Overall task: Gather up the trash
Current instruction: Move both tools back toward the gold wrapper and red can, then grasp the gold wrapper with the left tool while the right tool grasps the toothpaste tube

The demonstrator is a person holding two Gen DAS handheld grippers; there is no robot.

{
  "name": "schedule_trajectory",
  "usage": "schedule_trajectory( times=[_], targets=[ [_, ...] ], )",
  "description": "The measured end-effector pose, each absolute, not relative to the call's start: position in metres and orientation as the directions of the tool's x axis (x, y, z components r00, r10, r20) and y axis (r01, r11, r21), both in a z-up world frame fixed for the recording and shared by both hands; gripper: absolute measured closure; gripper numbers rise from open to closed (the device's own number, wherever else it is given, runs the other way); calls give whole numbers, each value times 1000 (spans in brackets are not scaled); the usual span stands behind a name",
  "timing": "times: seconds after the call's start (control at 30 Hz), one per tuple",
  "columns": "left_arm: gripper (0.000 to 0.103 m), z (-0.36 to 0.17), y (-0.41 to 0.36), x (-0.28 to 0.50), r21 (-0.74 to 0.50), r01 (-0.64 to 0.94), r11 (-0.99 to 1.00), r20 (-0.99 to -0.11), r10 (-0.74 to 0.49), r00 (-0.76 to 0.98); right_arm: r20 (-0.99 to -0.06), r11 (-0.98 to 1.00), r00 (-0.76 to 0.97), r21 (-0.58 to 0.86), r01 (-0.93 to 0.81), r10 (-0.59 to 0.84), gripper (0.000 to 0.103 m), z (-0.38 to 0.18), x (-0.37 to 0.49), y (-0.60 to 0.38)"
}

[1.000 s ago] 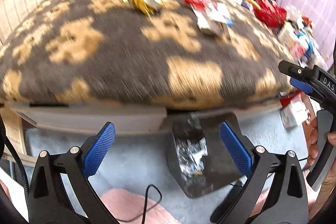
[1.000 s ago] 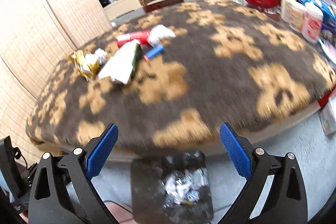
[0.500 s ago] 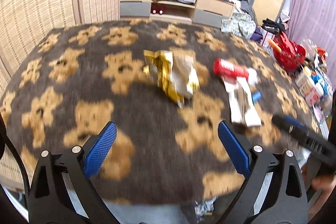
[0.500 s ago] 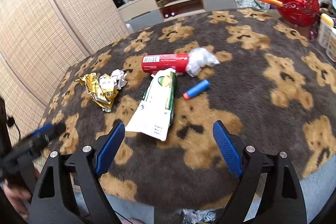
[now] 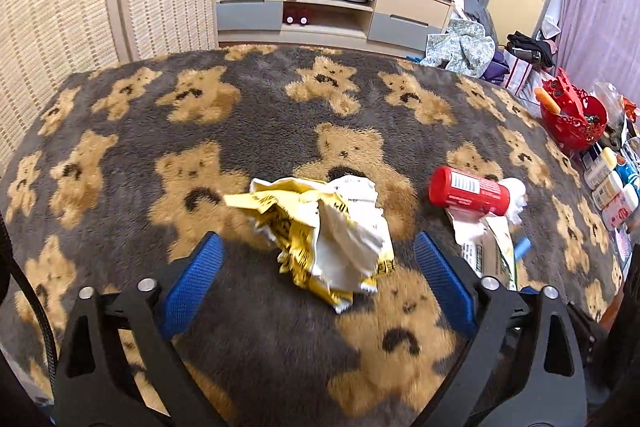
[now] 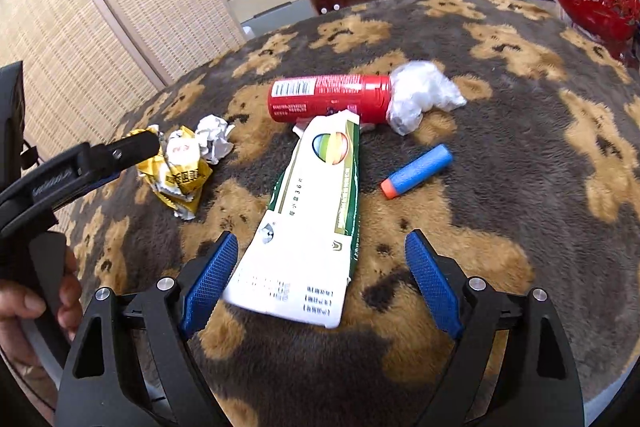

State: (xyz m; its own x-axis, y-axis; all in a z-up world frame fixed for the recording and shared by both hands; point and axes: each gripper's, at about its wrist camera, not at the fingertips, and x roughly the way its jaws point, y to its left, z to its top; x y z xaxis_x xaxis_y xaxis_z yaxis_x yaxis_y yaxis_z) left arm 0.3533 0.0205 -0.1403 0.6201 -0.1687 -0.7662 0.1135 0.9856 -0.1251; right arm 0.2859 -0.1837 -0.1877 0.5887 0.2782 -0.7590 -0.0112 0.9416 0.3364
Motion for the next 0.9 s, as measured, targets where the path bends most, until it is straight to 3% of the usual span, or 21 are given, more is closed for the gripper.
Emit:
schedule_trajectory(
  times=[0.07, 0.13, 0.2, 0.27, 0.33, 0.9],
  targets=[
    [44, -146, 20, 359, -134, 118, 984, -777, -178, 604, -761, 941, 583, 337, -20, 285, 27, -190, 289, -182],
    [59, -150, 19, 362, -138, 122, 983, -786, -184, 590, -763, 944, 582, 329, -24, 281, 39, -192, 291, -180],
    [63, -150, 20, 361, -133, 123, 983, -786, -181, 592, -763, 945, 583, 326, -27, 280, 51, -192, 291, -181],
    [68, -149, 21, 356, -135, 125, 983, -781, -183, 597, -761, 946, 587, 324, -26, 277, 54, -191, 289, -182],
    [79, -146, 21, 351, -130, 130, 983, -779, -183, 600, -757, 946, 591, 324, -28, 277, 56, -189, 283, -184],
    [85, -105, 17, 250, -116, 170, 979, -748, -199, 633, -747, 953, 614, 303, -29, 256, 58, -158, 205, -203]
  ],
)
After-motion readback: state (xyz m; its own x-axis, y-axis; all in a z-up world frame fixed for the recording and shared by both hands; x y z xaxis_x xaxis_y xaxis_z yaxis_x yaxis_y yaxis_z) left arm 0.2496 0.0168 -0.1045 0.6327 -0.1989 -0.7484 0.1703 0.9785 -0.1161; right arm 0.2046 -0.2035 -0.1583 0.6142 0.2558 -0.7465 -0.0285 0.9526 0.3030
